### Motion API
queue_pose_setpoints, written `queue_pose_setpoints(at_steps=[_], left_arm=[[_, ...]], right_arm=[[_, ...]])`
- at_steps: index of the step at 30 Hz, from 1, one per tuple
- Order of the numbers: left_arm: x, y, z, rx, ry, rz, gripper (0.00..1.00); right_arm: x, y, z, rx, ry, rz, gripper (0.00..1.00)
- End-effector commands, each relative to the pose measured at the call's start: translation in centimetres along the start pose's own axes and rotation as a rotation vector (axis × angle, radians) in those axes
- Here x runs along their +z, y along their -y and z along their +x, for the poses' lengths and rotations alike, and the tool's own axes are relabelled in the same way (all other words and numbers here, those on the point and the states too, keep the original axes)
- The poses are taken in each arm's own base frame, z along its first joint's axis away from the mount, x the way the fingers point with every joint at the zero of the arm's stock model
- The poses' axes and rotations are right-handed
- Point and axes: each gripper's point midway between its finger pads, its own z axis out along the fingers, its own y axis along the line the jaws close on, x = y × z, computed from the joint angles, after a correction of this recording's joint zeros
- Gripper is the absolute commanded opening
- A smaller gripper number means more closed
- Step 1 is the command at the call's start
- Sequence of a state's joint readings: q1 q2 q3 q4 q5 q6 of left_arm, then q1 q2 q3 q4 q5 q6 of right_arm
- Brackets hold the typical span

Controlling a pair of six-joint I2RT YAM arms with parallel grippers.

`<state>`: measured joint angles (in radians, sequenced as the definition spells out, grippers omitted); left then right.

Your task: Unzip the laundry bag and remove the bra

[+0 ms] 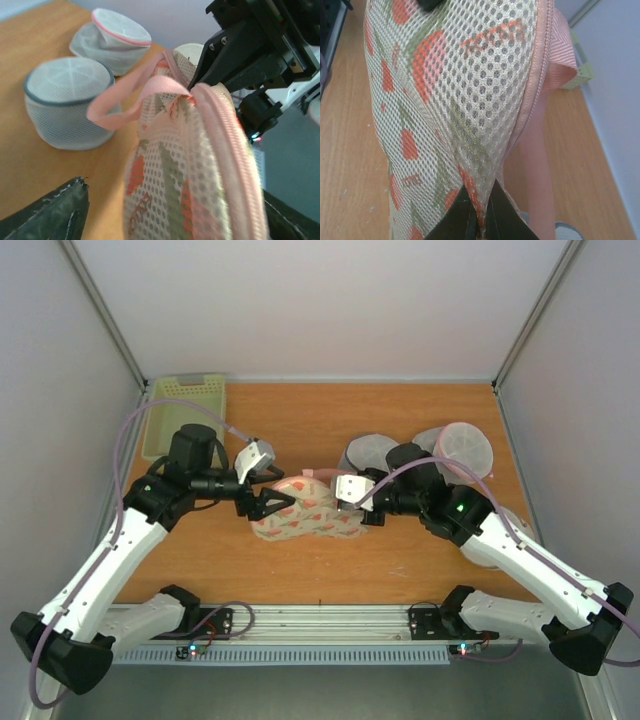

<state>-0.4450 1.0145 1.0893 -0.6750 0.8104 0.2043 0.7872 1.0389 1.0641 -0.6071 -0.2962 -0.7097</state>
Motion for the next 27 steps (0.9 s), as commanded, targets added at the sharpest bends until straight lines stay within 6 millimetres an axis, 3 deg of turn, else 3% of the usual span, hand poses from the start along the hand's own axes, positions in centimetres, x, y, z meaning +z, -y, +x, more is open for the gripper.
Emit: queue_pose_setpoints(at_steps=[1,4,5,6,7,10,11,14,18,22,27], left_arm=[[0.6,0.3,0.4,-0.016,0.013,0.032,0.62],[0.4,0.1,-0.2,0.007,0.043,0.013,0.12],[0.3,0.0,-0.6,0.012,0.063,0.000,0.02],[0.0,0.0,-1.4,0.033,0.097,-0.017,0.01],[-0.3,0.0,-2.1,0.049,0.135,-0.034,0.01],[-2.3,0.5,-5.2,0.124,0.321,-0.096,0.01],[-3.2,0.8,-6.1,0.146,0.394,-0.117,0.01],[-5.3,1.8,-7.8,0.195,0.540,-0.147,0.01],[-6.4,2.5,-8.3,0.243,0.584,-0.167,0.00],[-7.5,4.1,-8.7,0.333,0.632,-0.148,0.00],[-8.1,3.9,-8.7,0.373,0.655,-0.204,0.00]], right_arm=[[-1.0,2.5,-4.5,-0.042,0.161,0.093,0.01],[-1.2,3.3,-5.5,-0.005,0.204,0.119,0.01],[-1.2,4.0,-5.6,0.029,0.205,0.152,0.01],[-1.3,4.9,-5.7,0.065,0.206,0.191,0.04],[-1.4,5.9,-5.6,0.112,0.208,0.233,0.20],[-2.8,8.8,-5.9,0.269,0.270,0.335,0.91],[-3.6,9.4,-6.0,0.305,0.307,0.339,0.98],[-6.4,11.0,-5.1,0.415,0.436,0.310,0.98],[-9.1,11.0,-3.1,0.533,0.568,0.185,0.99],[-8.3,11.2,-0.8,0.635,0.554,0.140,0.98],[-8.7,10.8,-1.6,0.616,0.577,0.072,0.98]])
